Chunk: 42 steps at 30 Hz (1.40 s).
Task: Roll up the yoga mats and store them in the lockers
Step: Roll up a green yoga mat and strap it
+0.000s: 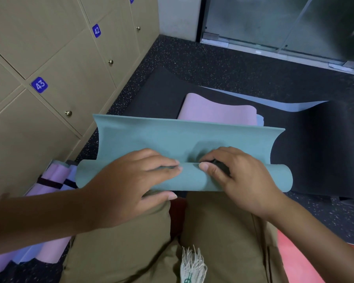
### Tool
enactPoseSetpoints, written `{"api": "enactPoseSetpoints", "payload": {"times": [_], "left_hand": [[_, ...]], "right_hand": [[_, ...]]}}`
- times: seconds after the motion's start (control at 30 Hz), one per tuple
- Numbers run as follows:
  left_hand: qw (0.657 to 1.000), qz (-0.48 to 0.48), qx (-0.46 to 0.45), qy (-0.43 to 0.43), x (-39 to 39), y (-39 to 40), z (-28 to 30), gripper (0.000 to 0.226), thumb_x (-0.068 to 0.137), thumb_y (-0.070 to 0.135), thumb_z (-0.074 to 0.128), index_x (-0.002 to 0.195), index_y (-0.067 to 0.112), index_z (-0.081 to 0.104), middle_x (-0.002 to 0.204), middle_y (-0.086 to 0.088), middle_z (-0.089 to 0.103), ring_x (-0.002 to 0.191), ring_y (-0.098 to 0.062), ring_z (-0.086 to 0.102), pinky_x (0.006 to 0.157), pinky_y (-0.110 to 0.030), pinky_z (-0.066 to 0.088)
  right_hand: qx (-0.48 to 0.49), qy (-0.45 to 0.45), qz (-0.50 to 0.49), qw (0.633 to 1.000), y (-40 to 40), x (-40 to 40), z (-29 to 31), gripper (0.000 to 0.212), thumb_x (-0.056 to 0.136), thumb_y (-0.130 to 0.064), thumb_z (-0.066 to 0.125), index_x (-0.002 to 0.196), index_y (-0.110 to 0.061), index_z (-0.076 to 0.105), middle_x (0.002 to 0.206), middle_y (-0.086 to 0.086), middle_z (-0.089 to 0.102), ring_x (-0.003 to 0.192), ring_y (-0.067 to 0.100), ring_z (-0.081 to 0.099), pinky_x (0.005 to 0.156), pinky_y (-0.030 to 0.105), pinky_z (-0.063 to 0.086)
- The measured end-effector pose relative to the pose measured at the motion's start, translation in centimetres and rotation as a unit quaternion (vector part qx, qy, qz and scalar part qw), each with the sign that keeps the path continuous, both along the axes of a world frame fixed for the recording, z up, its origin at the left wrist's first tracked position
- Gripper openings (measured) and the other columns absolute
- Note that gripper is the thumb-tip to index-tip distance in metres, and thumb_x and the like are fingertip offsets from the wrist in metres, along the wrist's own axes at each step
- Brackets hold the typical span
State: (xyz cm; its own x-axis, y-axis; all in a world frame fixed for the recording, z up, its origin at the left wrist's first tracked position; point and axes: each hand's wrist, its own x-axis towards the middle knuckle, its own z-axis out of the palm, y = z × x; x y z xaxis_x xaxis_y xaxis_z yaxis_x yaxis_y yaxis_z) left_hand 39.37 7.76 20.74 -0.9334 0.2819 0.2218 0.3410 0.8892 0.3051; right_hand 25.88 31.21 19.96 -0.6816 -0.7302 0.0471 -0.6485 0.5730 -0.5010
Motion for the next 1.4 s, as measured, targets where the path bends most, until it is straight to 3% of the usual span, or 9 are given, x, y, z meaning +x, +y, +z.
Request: {"api": "enactPoseSetpoints", "payload": {"times": [0.13,0.3,0.43,0.67,0.8,0.93,1.03,1.2,1.4], "left_hand": [[1.0,-0.014,-0.02,0.012,-0.4,-0.4,-0.7,0.052,0.098,0.046,0.06,0.136,0.011,0.066,0.135,0.001,0.065,0.11,-0.022,0.063,0.091,-0.043,0.054],[1.0,-0.004,-0.01,-0.007,-1.2,-1.0,-0.8,0.056,0.096,0.05,0.06,0.138,0.012,0.064,0.135,0.003,0.065,0.113,-0.017,0.061,0.097,-0.034,0.049],[0.999,0.01,-0.002,-0.046,-2.2,-1.3,-1.0,0.06,0.095,0.058,0.057,0.138,0.015,0.064,0.132,0.005,0.065,0.115,-0.013,0.059,0.099,-0.028,0.044],[0.998,0.005,-0.033,-0.06,-4.7,-2.0,0.3,0.056,0.093,0.065,0.05,0.127,0.026,0.069,0.12,0.012,0.067,0.108,-0.013,0.06,0.094,-0.029,0.041],[0.999,0.016,-0.006,-0.039,-4.5,-1.4,0.8,0.049,0.093,0.059,0.053,0.124,0.026,0.07,0.119,0.013,0.066,0.106,-0.013,0.061,0.091,-0.037,0.05],[0.999,0.023,-0.028,0.011,-3.8,-0.8,0.1,0.047,0.091,0.051,0.059,0.123,0.018,0.072,0.124,0.006,0.068,0.106,-0.019,0.064,0.088,-0.043,0.056],[0.998,0.03,-0.052,0.016,-3.8,-0.9,-0.9,0.054,0.09,0.047,0.064,0.133,0.014,0.067,0.134,0.002,0.064,0.115,-0.023,0.063,0.091,-0.046,0.055],[0.994,0.014,-0.102,0.035,-4.4,-1.3,-2.0,0.063,0.089,0.045,0.068,0.141,0.01,0.059,0.139,-0.003,0.061,0.119,-0.025,0.06,0.093,-0.045,0.053],[0.997,0.023,-0.072,0.027,-5.6,-2.2,-2.8,0.07,0.088,0.055,0.061,0.142,0.011,0.058,0.137,-0.002,0.062,0.12,-0.022,0.058,0.101,-0.039,0.047]], "right_hand": [[-0.048,0.016,-0.005,0.999,0.0,-0.1,-0.2,0.033,0.098,-0.055,0.046,0.101,-0.032,0.069,0.096,-0.019,0.064,0.095,0.004,0.056,0.079,0.029,0.049],[-0.077,0.101,0.018,0.992,0.9,1.0,-0.7,0.024,0.1,-0.038,0.058,0.109,-0.019,0.07,0.106,-0.009,0.065,0.098,0.017,0.058,0.086,0.036,0.049],[-0.06,0.161,0.028,0.985,1.6,1.7,-1.3,0.03,0.098,-0.035,0.064,0.12,-0.016,0.071,0.119,-0.004,0.066,0.107,0.023,0.059,0.092,0.039,0.048],[-0.083,0.127,0.005,0.988,0.7,0.7,-2.4,0.042,0.098,-0.047,0.059,0.126,-0.018,0.071,0.12,-0.006,0.068,0.108,0.021,0.06,0.091,0.041,0.049],[-0.057,0.094,0.001,0.994,0.0,-0.9,-2.1,0.042,0.099,-0.052,0.054,0.124,-0.023,0.071,0.116,-0.009,0.069,0.105,0.018,0.061,0.089,0.041,0.05],[-0.019,0.049,0.0,0.999,-0.8,-2.5,-1.6,0.052,0.098,-0.062,0.042,0.122,-0.027,0.071,0.112,-0.011,0.07,0.104,0.015,0.062,0.089,0.039,0.05],[-0.001,0.04,0.001,0.999,-1.4,-3.4,-1.4,0.055,0.097,-0.065,0.036,0.121,-0.029,0.071,0.113,-0.012,0.071,0.106,0.013,0.062,0.088,0.034,0.048],[-0.01,0.092,0.0,0.996,-1.5,-4.0,-2.0,0.051,0.102,-0.059,0.037,0.114,-0.025,0.073,0.105,-0.008,0.073,0.099,0.016,0.063,0.085,0.036,0.05],[-0.07,0.142,-0.012,0.987,-0.4,-3.4,-2.6,0.034,0.102,-0.043,0.054,0.115,-0.015,0.07,0.111,-0.003,0.068,0.103,0.021,0.06,0.09,0.042,0.049]]}}
